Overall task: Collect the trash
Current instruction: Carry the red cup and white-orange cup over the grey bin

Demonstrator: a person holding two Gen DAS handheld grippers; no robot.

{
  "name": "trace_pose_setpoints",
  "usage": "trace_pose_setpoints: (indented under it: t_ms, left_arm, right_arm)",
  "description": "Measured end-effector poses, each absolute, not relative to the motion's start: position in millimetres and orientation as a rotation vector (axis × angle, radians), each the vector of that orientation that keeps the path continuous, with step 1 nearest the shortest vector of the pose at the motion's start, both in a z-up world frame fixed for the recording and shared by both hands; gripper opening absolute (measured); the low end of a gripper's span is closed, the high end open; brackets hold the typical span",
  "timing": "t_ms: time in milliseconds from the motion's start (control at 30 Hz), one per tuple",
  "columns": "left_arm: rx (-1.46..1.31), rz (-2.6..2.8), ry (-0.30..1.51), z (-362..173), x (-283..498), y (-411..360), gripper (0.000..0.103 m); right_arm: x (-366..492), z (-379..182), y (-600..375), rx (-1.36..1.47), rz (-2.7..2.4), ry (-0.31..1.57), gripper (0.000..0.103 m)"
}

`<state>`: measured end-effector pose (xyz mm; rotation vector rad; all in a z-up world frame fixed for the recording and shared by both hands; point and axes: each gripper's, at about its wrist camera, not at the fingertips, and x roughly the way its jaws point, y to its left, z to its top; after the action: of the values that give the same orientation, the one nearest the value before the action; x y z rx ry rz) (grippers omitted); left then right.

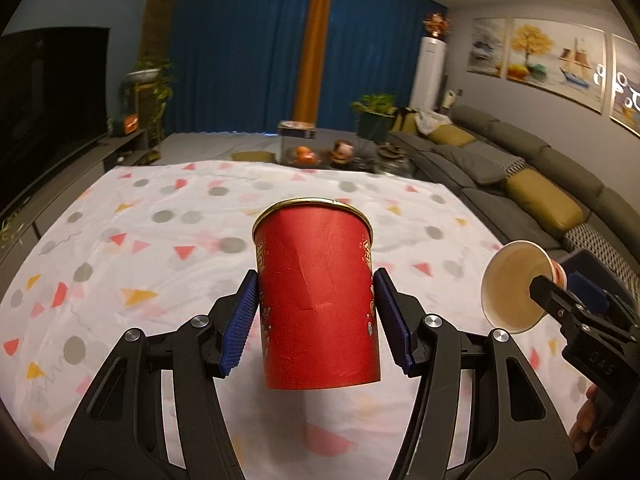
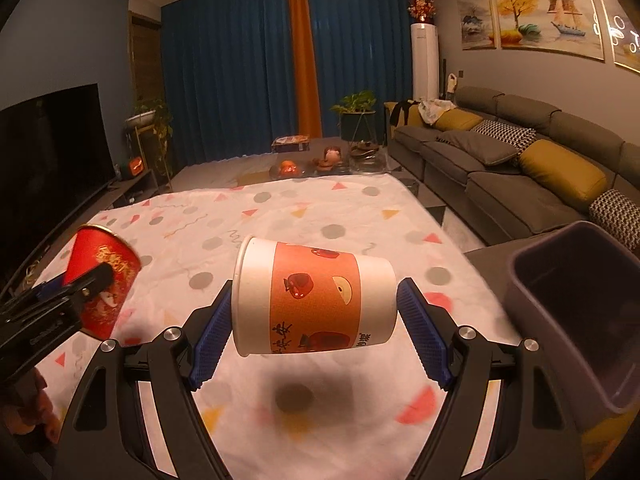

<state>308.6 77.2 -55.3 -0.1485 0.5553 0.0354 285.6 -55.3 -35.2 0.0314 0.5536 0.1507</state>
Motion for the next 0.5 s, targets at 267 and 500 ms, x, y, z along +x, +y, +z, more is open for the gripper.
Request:
trace_pose_setpoints:
  t_ms: [267, 500]
  left_arm:
    - [-0.098, -0.060, 0.549, -46.1, 293.1, 19.9, 0.057]
    - [-0.055, -0.204, 0.537, -34.9, 288.4, -55.9, 0.057]
  right_arm:
    - [246.1, -20.5, -109.0, 0.048, 0.094, 0.501, 0.077]
    - [223.1, -12.0, -179.0, 0.090, -0.021, 0.444, 0.077]
